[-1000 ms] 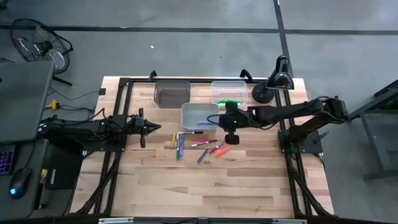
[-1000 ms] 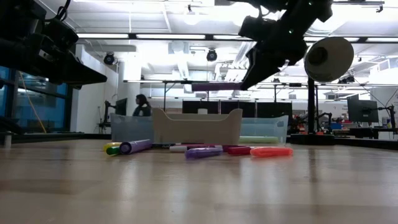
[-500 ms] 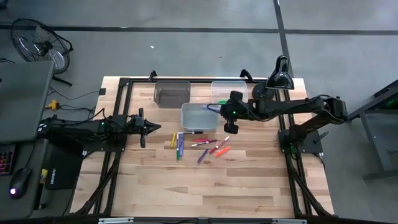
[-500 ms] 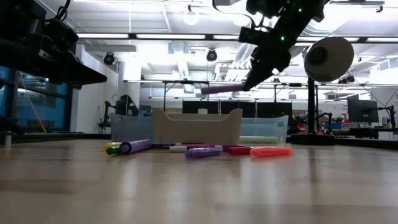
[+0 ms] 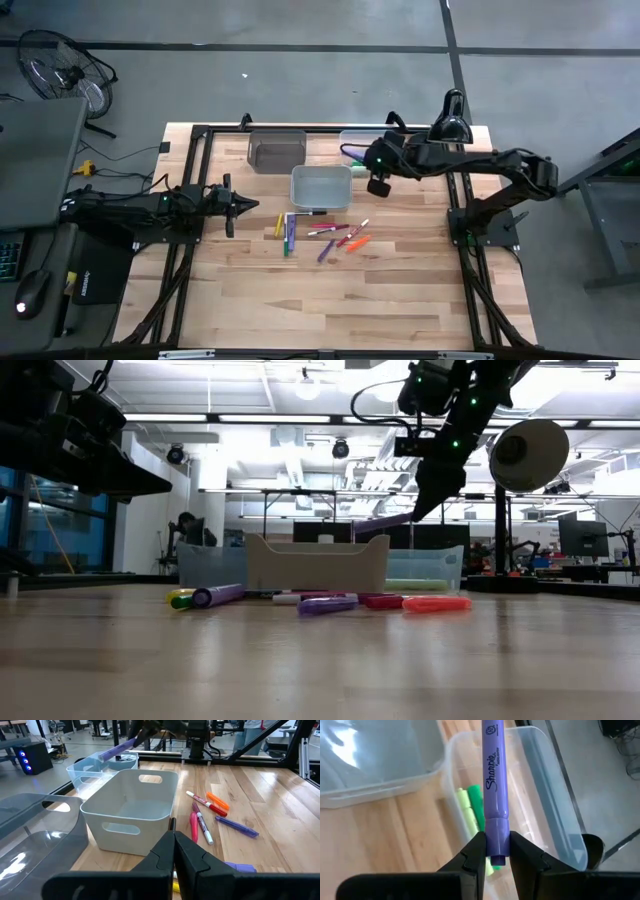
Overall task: Pick & Place Markers
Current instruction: Put the right purple highlighter into the transparent bin
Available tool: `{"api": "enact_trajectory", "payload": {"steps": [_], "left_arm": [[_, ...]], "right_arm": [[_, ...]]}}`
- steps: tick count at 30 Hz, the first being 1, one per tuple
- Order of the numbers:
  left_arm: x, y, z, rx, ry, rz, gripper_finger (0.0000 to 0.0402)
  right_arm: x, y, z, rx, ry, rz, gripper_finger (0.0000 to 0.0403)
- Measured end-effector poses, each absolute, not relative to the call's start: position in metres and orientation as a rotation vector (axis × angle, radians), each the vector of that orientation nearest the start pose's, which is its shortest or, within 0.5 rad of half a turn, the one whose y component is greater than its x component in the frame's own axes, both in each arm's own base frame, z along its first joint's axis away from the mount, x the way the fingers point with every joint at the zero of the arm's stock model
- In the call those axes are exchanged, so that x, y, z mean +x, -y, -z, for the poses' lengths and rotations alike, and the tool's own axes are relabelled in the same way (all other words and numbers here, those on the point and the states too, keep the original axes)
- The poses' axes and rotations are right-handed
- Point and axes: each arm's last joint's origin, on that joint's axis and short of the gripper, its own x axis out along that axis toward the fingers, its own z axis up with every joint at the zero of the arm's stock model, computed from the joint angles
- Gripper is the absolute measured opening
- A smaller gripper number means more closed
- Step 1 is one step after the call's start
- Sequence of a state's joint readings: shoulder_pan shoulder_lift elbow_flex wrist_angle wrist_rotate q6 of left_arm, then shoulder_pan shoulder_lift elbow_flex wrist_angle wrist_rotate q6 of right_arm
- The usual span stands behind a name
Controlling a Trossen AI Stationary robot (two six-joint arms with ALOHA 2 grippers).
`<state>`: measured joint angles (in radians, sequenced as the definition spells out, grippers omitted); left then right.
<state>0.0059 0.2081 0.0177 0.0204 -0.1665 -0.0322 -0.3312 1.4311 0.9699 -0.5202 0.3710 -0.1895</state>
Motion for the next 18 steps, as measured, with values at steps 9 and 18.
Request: {"api": "enact_trajectory", "payload": {"steps": [9, 18], "left_arm": [[0.109, -0.005, -0.154, -0.018, -0.167, -0.175, 0.0001], [0.108, -0.005, -0.154, -0.018, -0.167, -0.175, 0.0001]], "right_arm": [[0.253, 0.125, -0.231, -0.207, -1.095, 0.574, 0.0062], [0.241, 0.15, -0.231, -0.19, -1.105, 0.555, 0.0062]]}}
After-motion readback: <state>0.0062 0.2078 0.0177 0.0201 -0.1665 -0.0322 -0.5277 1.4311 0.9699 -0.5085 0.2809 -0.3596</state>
